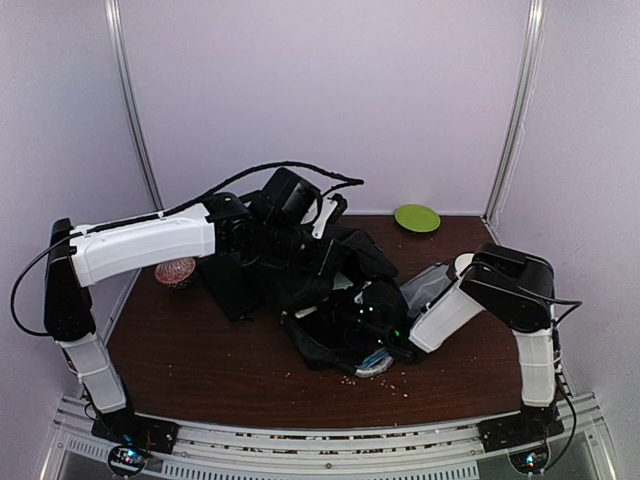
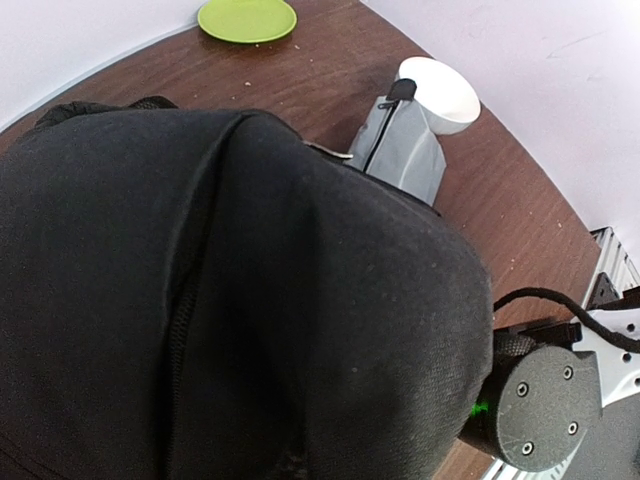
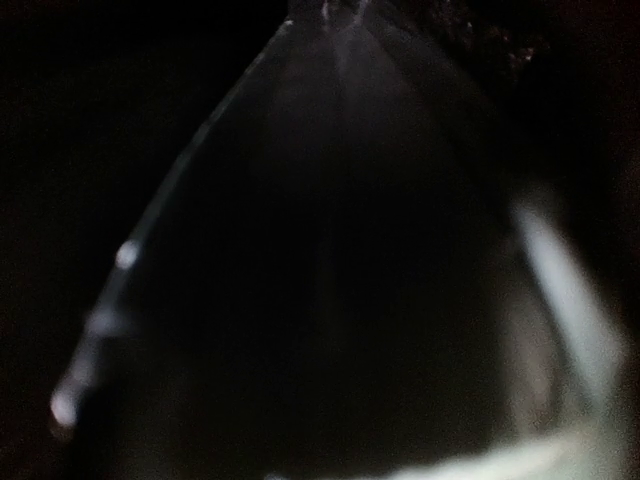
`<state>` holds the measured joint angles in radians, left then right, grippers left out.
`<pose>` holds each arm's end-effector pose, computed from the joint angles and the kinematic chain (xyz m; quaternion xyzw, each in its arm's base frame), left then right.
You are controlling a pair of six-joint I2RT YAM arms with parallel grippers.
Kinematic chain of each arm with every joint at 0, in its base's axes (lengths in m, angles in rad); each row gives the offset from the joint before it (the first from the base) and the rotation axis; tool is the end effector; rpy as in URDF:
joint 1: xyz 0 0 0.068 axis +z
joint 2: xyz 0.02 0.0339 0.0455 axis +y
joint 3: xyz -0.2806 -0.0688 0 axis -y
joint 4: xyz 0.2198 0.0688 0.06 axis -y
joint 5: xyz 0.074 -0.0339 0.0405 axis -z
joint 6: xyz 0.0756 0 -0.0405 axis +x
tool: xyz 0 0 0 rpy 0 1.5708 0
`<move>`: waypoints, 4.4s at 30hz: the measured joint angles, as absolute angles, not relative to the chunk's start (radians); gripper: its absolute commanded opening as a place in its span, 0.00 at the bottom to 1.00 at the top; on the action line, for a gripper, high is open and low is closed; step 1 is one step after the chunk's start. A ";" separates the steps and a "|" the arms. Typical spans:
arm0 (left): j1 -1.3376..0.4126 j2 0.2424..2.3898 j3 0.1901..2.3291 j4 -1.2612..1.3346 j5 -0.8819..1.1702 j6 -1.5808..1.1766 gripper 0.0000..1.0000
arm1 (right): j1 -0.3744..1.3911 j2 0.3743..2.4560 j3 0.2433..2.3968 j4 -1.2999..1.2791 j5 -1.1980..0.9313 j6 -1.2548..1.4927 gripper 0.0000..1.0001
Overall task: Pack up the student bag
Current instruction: Place the book in the student bag, then pick up the book from the center of the board.
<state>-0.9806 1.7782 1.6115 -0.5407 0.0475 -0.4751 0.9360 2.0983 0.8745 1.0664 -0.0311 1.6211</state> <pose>0.2297 -0.3494 0.3136 0.2367 0.8767 -0.2944 0.2980 0.2591 0.3558 0.1462 0.2459 0.7196 0.6251 0.1757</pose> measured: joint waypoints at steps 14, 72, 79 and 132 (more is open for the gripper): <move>-0.977 1.771 1.566 -0.474 0.043 -0.509 0.00 | 0.887 2.112 0.893 0.936 -0.088 1.537 0.51; -0.928 1.730 1.567 -0.398 0.036 -0.659 0.00 | 0.955 1.750 0.781 0.434 0.026 1.242 0.35; -0.928 1.730 1.563 -0.397 0.051 -0.659 0.00 | 0.955 1.828 0.829 0.482 0.025 1.286 0.23; -0.682 1.853 1.656 -0.453 -0.033 -0.291 0.33 | 0.876 1.260 0.408 0.106 0.192 0.884 0.63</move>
